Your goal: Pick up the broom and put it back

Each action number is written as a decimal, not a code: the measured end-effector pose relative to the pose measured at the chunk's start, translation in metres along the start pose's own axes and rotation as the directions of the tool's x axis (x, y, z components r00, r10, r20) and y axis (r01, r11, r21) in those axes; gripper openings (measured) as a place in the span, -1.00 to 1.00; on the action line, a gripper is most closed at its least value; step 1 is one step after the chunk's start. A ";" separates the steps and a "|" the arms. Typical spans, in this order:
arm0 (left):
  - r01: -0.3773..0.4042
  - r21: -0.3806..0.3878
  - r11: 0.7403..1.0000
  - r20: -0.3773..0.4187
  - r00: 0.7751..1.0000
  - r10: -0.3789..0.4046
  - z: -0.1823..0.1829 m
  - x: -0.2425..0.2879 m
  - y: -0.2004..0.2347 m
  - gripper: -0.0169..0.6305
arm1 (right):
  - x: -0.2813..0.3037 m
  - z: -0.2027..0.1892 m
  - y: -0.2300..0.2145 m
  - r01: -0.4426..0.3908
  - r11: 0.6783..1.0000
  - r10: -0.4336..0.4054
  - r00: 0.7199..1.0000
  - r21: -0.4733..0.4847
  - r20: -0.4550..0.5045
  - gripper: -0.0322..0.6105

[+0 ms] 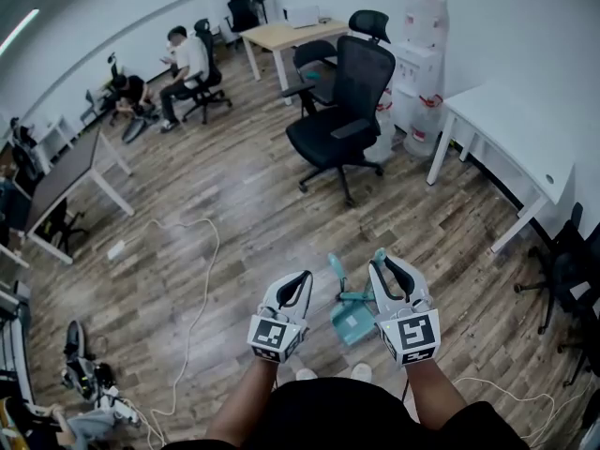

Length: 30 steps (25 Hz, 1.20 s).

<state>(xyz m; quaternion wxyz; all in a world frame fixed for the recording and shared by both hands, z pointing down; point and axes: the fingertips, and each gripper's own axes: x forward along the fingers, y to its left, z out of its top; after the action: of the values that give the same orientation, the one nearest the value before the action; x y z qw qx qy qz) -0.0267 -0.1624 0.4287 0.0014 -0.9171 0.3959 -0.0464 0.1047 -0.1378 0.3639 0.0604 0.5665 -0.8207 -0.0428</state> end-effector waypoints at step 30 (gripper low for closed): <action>0.003 -0.007 1.000 0.088 0.996 -0.003 0.018 0.006 0.014 -0.89 | 0.009 0.009 -0.013 0.023 1.000 -0.023 1.000 -0.009 -0.002 -0.62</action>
<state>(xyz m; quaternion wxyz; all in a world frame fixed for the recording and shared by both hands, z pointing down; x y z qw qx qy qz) -0.0312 -0.1766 0.4103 0.0157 -0.9189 0.3941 -0.0045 0.1116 -0.1508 0.3533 0.0632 0.5757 -0.8139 -0.0465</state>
